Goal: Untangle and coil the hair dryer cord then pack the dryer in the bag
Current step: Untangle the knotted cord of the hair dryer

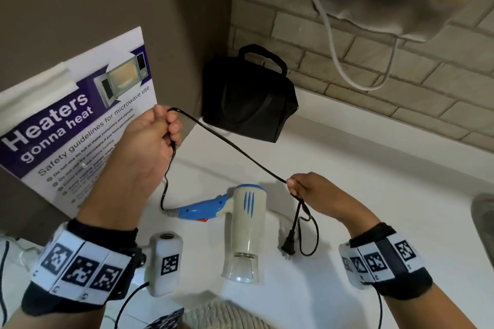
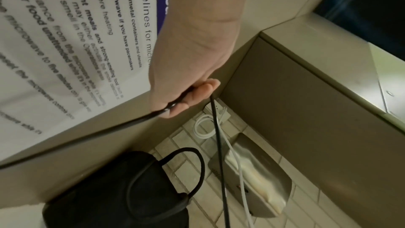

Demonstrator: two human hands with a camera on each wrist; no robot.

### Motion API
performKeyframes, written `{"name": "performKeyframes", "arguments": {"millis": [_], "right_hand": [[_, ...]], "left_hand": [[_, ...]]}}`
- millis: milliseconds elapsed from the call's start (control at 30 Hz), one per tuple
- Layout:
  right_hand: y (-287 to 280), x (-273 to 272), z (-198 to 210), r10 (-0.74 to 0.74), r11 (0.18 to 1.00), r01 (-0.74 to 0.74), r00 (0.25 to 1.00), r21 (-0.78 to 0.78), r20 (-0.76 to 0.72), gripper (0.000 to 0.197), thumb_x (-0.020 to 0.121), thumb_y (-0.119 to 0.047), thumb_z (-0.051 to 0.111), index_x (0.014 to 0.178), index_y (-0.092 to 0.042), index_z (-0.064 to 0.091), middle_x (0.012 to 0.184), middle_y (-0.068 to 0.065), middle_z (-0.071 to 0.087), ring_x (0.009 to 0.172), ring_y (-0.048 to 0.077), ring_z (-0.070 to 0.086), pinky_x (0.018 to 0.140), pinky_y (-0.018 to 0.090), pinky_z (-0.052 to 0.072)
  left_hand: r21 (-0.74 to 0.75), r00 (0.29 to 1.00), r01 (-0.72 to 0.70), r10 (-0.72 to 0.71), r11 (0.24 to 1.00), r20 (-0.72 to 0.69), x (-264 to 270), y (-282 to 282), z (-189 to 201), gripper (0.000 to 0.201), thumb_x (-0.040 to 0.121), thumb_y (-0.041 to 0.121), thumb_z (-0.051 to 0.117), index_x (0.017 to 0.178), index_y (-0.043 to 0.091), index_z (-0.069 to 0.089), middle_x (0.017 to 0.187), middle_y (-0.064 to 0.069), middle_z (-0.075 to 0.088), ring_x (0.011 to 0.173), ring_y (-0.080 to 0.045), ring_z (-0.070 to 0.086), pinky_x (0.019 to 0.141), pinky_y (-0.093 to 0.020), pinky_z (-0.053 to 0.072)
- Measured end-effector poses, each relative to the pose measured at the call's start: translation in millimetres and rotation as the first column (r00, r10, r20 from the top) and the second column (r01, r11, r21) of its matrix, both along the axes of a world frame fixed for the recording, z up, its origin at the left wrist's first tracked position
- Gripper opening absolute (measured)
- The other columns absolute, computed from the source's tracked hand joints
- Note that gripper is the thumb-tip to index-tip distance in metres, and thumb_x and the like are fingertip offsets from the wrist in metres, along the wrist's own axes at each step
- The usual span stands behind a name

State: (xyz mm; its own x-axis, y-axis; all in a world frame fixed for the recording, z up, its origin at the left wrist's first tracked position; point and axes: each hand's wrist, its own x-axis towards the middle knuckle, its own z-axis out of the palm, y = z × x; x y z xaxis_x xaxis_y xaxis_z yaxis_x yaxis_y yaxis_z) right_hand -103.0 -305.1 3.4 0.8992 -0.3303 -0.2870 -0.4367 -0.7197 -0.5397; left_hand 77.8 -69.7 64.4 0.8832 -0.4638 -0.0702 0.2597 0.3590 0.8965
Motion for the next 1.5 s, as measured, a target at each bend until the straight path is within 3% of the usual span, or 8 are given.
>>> {"name": "performKeyframes", "arguments": {"millis": [367, 667, 767, 900, 1033, 1200, 1300, 1500], "right_hand": [[1.9, 22.1, -25.5, -0.104, 0.982, 0.079, 0.984, -0.173, -0.146, 0.038, 0.1, -0.018, 0.032, 0.062, -0.019, 0.035, 0.079, 0.007, 0.05, 0.072, 0.022, 0.044, 0.065, 0.028, 0.033], [-20.1, 13.9, -3.4, -0.314, 0.943, 0.312, 0.949, -0.115, 0.003, 0.033, 0.099, -0.021, 0.031, 0.072, -0.009, 0.046, 0.073, 0.013, 0.057, 0.079, 0.036, 0.062, 0.069, 0.038, 0.045], [-20.9, 8.3, 9.1, -0.349, 0.93, 0.356, 0.934, -0.089, 0.079, 0.036, 0.1, -0.021, 0.03, 0.069, -0.014, 0.046, 0.07, 0.004, 0.052, 0.073, 0.03, 0.054, 0.067, 0.034, 0.041], [-12.1, 3.5, 29.2, -0.339, 0.935, 0.348, 0.933, -0.064, 0.124, 0.038, 0.101, -0.025, 0.029, 0.067, -0.019, 0.044, 0.064, -0.001, 0.045, 0.062, 0.02, 0.043, 0.063, 0.033, 0.042], [8.4, 4.3, 48.7, -0.24, 0.967, 0.248, 0.964, -0.064, 0.117, 0.038, 0.101, -0.029, 0.031, 0.067, -0.021, 0.045, 0.063, -0.004, 0.046, 0.063, 0.019, 0.048, 0.078, 0.041, 0.052], [31.7, 5.6, 70.8, -0.05, 0.977, 0.08, 0.987, -0.198, 0.155, 0.036, 0.102, -0.029, 0.033, 0.069, -0.021, 0.044, 0.058, -0.009, 0.043, 0.054, 0.006, 0.041, 0.052, 0.016, 0.032], [39.0, 4.2, 79.7, 0.005, 0.982, 0.032, 0.981, -0.185, 0.194, 0.037, 0.101, -0.027, 0.036, 0.065, -0.026, 0.042, 0.055, -0.011, 0.042, 0.05, 0.003, 0.043, 0.053, 0.017, 0.031], [45.0, 1.2, 90.6, 0.034, 0.991, -0.004, 0.974, -0.133, 0.224, 0.032, 0.1, -0.029, 0.038, 0.073, -0.021, 0.053, 0.062, -0.01, 0.051, 0.058, -0.002, 0.048, 0.058, 0.013, 0.036]], "left_hand": [[-0.048, 0.997, 0.027, -0.023, 0.999, 0.073, 0.3, 12.6, 2.7, 0.063, 0.098, -0.006, 0.022, 0.055, 0.023, 0.057, 0.054, 0.013, 0.049, 0.049, -0.002, 0.042, 0.062, -0.019, 0.033], [0.614, 0.918, -0.018, -0.231, 0.789, 0.323, -1.6, 18.9, -20.4, 0.03, 0.102, 0.024, 0.036, 0.094, 0.026, 0.064, 0.065, 0.014, 0.073, 0.071, -0.003, 0.069, 0.084, -0.037, 0.047], [0.694, 0.878, -0.143, -0.233, 0.706, 0.418, -10.8, 2.6, -32.5, 0.025, 0.102, 0.019, 0.035, 0.114, 0.02, 0.056, 0.11, -0.008, 0.071, 0.095, -0.019, 0.066, 0.094, -0.035, 0.042], [0.664, 0.727, -0.409, -0.217, 0.625, 0.652, -35.5, -16.6, -24.2, 0.064, 0.099, 0.024, 0.042, 0.15, 0.005, 0.007, 0.154, -0.021, 0.02, 0.142, -0.032, 0.025, 0.113, -0.033, 0.02], [0.479, 0.415, -0.478, -0.292, 0.736, 0.862, -43.8, -35.0, -25.1, 0.047, 0.095, 0.022, 0.046, 0.14, 0.01, 0.041, 0.151, -0.016, 0.03, 0.142, -0.034, 0.021, 0.114, -0.049, 0.025], [0.565, 0.231, -0.23, -0.52, 0.792, 0.822, -65.8, -60.4, -20.4, 0.046, 0.096, 0.037, 0.032, 0.133, 0.018, 0.052, 0.141, 0.005, 0.05, 0.144, -0.02, 0.021, 0.118, -0.041, 0.015], [0.651, 0.218, -0.18, -0.615, 0.737, 0.757, -70.1, -71.2, -23.2, 0.052, 0.094, 0.045, 0.029, 0.129, 0.018, 0.055, 0.129, 0.001, 0.061, 0.137, -0.019, 0.036, 0.116, -0.032, 0.01], [0.653, 0.434, 0.001, -0.588, 0.758, 0.682, -67.2, -69.5, -14.0, 0.022, 0.095, 0.014, 0.047, 0.092, 0.005, 0.067, 0.083, 0.002, 0.056, 0.078, -0.009, 0.054, 0.077, -0.03, 0.047]]}}
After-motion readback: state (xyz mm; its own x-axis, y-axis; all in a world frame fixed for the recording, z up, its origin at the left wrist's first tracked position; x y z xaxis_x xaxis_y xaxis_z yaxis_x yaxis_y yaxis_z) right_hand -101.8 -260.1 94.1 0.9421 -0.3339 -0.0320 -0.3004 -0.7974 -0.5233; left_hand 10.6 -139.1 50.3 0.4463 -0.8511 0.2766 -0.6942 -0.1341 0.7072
